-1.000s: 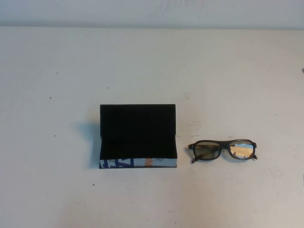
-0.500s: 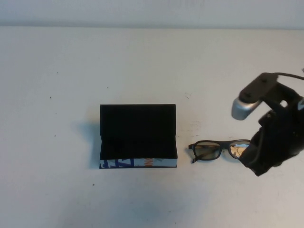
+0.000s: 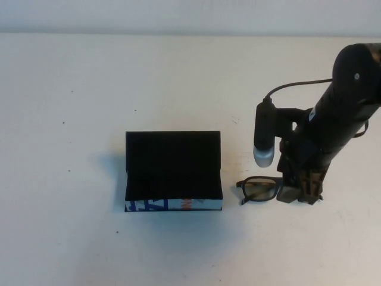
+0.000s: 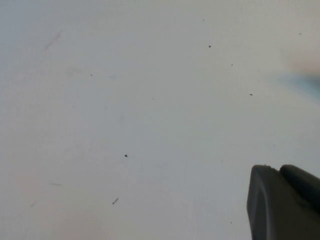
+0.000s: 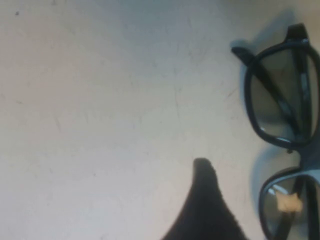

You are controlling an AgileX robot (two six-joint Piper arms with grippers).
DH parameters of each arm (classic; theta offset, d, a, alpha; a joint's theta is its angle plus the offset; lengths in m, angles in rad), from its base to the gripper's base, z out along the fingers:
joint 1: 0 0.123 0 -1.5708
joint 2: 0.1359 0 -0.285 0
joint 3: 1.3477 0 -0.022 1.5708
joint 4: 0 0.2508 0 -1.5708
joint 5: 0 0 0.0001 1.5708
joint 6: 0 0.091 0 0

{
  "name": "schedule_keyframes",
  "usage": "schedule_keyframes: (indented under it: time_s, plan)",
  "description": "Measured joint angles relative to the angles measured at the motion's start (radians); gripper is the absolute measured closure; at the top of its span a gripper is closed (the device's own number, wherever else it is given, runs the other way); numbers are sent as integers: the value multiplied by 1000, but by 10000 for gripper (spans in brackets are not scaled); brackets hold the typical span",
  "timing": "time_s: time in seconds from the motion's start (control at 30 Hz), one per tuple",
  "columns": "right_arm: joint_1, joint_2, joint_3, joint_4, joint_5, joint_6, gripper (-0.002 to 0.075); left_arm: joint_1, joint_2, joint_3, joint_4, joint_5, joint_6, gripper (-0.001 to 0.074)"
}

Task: Return glasses to glasses case
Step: Pick up the glasses from the table

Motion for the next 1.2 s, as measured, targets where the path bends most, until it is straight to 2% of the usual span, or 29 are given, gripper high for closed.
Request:
schedule_keyframes:
  time_s: [0.6, 1.2]
  plan:
    - [-25, 143, -31, -65, -89, -105, 278, 0, 0, 0, 0, 0, 0, 736]
    - [-25, 219, -33, -65, -133, -115, 278, 0, 0, 0, 0, 0, 0, 736]
